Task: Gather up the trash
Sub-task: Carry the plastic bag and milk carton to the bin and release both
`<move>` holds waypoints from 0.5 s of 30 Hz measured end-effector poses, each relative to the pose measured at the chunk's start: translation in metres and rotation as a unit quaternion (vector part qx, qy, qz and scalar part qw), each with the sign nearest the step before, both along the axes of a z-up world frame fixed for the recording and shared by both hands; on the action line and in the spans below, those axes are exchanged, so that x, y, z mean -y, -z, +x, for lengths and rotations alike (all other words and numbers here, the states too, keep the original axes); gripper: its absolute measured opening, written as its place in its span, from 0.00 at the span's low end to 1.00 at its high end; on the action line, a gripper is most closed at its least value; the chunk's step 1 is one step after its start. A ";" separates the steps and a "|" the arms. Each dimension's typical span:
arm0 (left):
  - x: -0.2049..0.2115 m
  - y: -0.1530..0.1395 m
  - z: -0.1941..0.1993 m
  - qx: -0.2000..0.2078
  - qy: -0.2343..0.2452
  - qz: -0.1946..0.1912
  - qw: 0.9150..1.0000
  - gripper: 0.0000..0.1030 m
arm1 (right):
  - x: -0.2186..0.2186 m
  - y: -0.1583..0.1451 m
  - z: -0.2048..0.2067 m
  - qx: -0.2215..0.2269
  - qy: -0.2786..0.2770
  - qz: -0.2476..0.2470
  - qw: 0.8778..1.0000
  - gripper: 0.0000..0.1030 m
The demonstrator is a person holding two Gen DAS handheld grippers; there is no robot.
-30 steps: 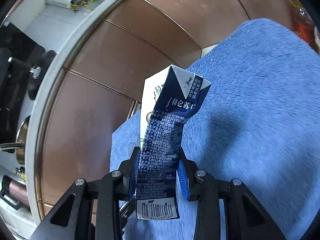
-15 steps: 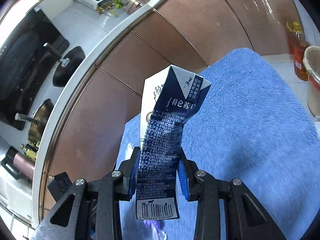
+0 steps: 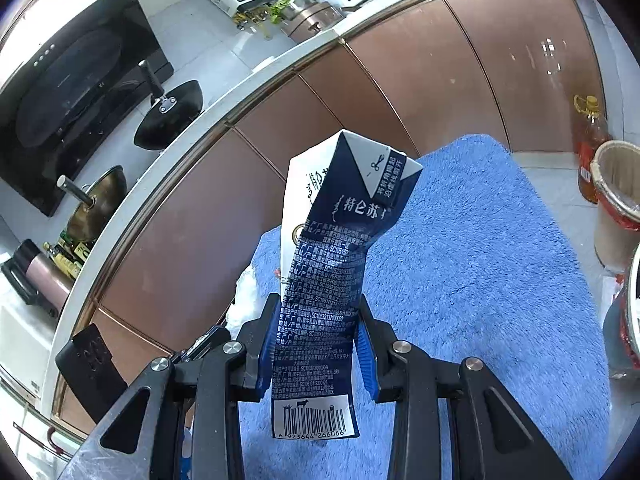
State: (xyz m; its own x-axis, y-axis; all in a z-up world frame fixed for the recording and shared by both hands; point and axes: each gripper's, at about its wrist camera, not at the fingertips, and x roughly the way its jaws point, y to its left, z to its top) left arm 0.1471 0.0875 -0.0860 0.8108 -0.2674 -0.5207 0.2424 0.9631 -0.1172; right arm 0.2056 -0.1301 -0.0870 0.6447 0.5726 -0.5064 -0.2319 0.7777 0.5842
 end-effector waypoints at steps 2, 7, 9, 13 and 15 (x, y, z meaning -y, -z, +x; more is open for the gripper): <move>0.004 -0.003 -0.007 0.009 -0.001 0.008 1.000 0.05 | 0.002 -0.001 -0.005 0.004 -0.002 -0.001 1.000 0.31; 0.011 -0.011 -0.022 0.025 -0.004 0.019 1.000 0.05 | 0.006 0.000 -0.014 0.011 -0.008 -0.007 1.000 0.31; 0.014 -0.012 -0.025 0.028 -0.004 0.021 0.999 0.05 | 0.008 0.001 -0.016 0.011 -0.006 -0.009 1.000 0.31; 0.021 -0.014 -0.030 0.032 -0.006 0.028 0.999 0.05 | 0.012 0.003 -0.019 0.010 -0.004 -0.010 1.000 0.31; 0.025 -0.014 -0.033 0.033 -0.006 0.030 0.999 0.05 | 0.015 0.006 -0.021 0.009 -0.004 -0.010 1.000 0.31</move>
